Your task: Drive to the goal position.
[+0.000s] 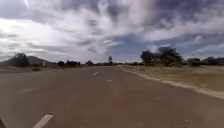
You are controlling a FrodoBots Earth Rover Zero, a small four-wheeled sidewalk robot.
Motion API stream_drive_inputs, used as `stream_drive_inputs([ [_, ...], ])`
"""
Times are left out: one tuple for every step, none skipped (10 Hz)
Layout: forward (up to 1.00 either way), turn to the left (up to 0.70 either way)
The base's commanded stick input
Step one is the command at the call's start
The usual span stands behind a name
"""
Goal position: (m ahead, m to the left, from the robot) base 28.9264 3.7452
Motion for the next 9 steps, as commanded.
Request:
stream_drive_inputs([
  [1.00, 0.00],
  [1.00, 0.00],
  [1.00, 0.00],
  [1.00, 0.00],
  [1.00, 0.00],
  [1.00, 0.00],
  [1.00, 0.00],
  [1.00, 0.00],
  [1.00, 0.00],
])
